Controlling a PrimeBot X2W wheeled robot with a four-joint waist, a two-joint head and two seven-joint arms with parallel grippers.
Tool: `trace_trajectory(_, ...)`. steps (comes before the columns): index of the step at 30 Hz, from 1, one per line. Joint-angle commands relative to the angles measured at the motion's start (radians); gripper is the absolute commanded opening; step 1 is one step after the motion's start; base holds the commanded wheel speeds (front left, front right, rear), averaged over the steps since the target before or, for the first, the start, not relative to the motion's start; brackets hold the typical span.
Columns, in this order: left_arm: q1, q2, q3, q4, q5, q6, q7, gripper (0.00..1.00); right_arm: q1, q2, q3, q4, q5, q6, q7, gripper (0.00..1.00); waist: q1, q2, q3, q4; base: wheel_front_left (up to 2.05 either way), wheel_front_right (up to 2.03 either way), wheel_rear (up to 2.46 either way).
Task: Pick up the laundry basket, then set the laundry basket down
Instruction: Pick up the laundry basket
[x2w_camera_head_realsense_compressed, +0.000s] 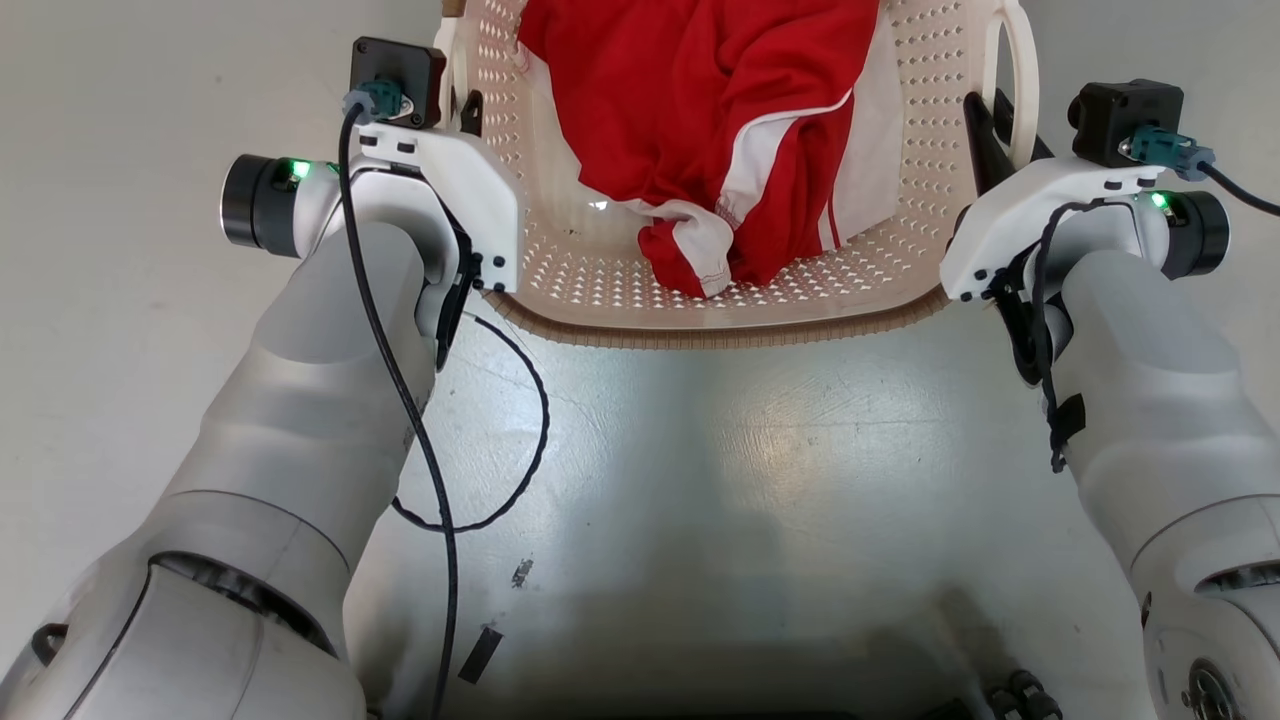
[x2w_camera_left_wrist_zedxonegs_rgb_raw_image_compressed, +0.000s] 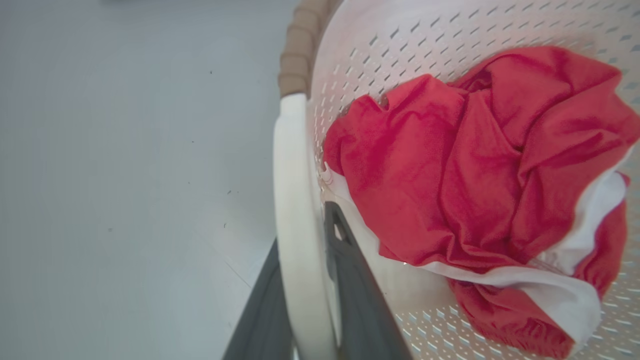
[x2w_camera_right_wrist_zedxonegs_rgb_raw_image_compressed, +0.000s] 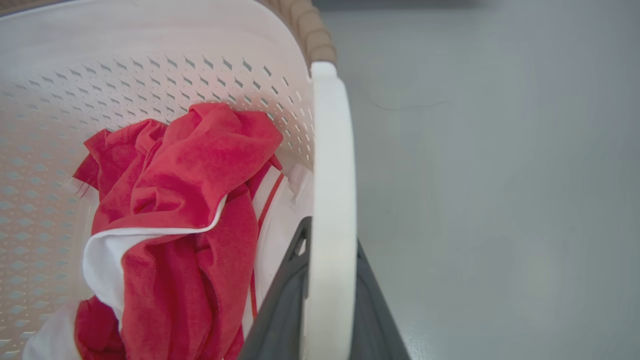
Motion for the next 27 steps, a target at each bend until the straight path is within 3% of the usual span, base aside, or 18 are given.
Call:
trace_trajectory(1, 0.024, 0.027, 0.001, -0.008, -0.005, 0.001, -0.001, 0.00, 0.044, 0.014, 0.020, -0.007, 0.007, -0.001, -0.007, 0.00, 0.0000, 0.0000, -0.009, 0.001, 0.00, 0.00, 0.00)
trace_trajectory(10, 0.073, 0.027, -0.017, 0.003, -0.034, -0.004, 0.028, 0.00, 0.090, 0.014, 0.083, -0.001, 0.089, -0.001, 0.059, 0.00, 0.0000, 0.0000, -0.107, -0.007, 0.00, 0.00, 0.00)
trace_trajectory(27, 0.241, 0.033, -0.030, 0.017, -0.082, -0.028, 0.117, 0.00, 0.217, 0.014, 0.280, 0.001, 0.253, -0.001, 0.218, 0.00, 0.0000, 0.0000, -0.409, -0.051, 0.00, 0.00, 0.00)
